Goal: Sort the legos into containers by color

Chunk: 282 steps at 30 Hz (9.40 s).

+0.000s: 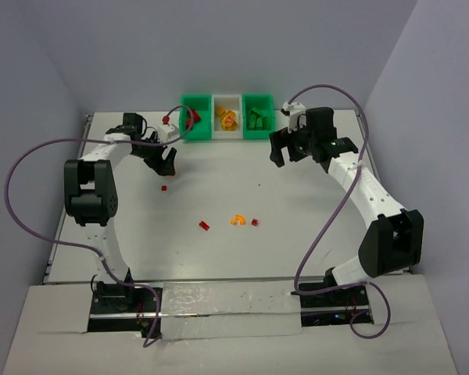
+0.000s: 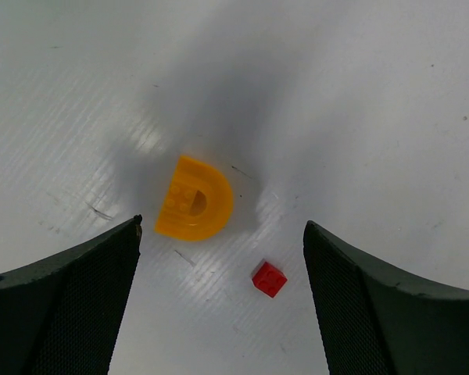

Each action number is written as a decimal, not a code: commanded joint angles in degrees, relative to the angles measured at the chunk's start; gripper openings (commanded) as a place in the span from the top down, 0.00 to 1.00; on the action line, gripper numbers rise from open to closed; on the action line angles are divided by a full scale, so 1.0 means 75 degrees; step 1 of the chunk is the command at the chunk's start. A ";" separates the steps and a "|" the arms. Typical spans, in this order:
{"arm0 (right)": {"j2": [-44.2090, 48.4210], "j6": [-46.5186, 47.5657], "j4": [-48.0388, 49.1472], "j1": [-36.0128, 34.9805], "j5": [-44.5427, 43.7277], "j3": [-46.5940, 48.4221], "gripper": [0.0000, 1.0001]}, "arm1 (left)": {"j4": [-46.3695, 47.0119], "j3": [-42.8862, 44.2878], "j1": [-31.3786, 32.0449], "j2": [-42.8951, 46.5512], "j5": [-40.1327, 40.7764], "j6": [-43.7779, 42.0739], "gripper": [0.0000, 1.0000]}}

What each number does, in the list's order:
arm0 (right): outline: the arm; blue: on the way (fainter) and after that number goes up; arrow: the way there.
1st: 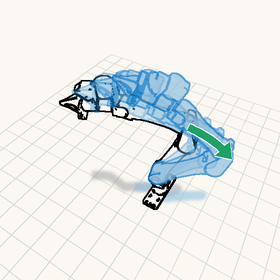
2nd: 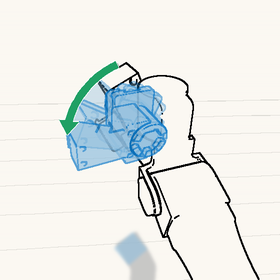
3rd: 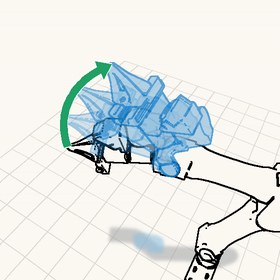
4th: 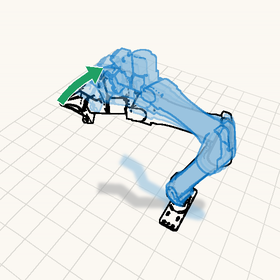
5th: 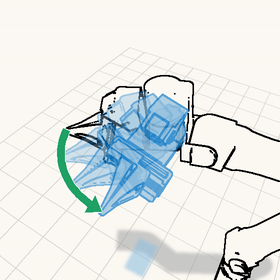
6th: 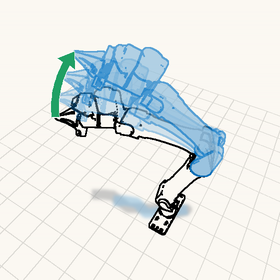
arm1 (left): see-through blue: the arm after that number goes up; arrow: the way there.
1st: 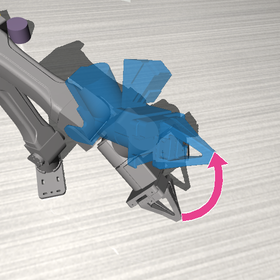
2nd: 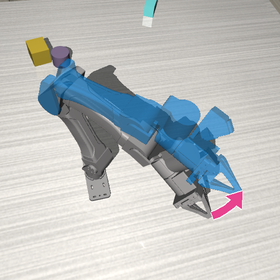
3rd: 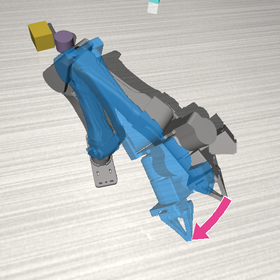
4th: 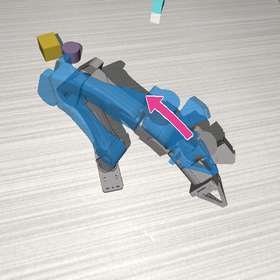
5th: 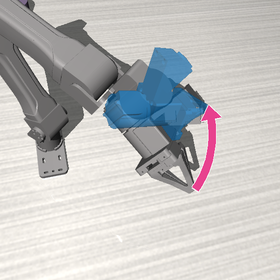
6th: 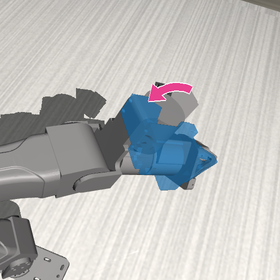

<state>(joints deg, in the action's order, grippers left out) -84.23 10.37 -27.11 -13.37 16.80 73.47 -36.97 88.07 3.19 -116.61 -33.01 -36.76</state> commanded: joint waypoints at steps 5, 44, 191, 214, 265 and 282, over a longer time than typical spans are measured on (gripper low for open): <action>-0.0006 0.0167 -0.0077 -0.0054 -0.0070 0.0047 0.00 | 0.0053 0.0337 0.0078 -0.0649 0.0128 -0.1115 0.12; -0.0149 0.0222 -0.0089 -0.0034 -0.0212 0.0024 0.00 | -0.0186 -0.0203 0.1057 0.0552 -0.0234 -0.1074 0.89; -0.0383 0.0093 -0.0955 -0.0626 0.0298 -0.0564 0.00 | 0.4144 0.5484 0.1250 -0.2883 0.2667 0.3481 0.36; -0.1712 -0.0651 -0.0640 -0.3660 -0.1026 -0.0930 0.24 | 0.3312 -0.0564 0.0844 0.3593 0.1783 0.4116 0.27; -0.2981 -0.0914 -0.1073 -0.3195 -0.2220 0.0937 0.96 | 0.3784 -0.0860 0.0781 0.3462 0.1843 0.4362 0.04; -0.7095 -0.0200 -0.0573 -0.2167 -0.3375 0.8543 1.00 | 0.4728 -0.0949 -0.0016 0.3337 0.0277 0.7031 0.01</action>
<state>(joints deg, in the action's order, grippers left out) -130.80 6.61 -33.95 -29.56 -4.46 128.82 -7.65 80.90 4.59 -92.05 -25.99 7.36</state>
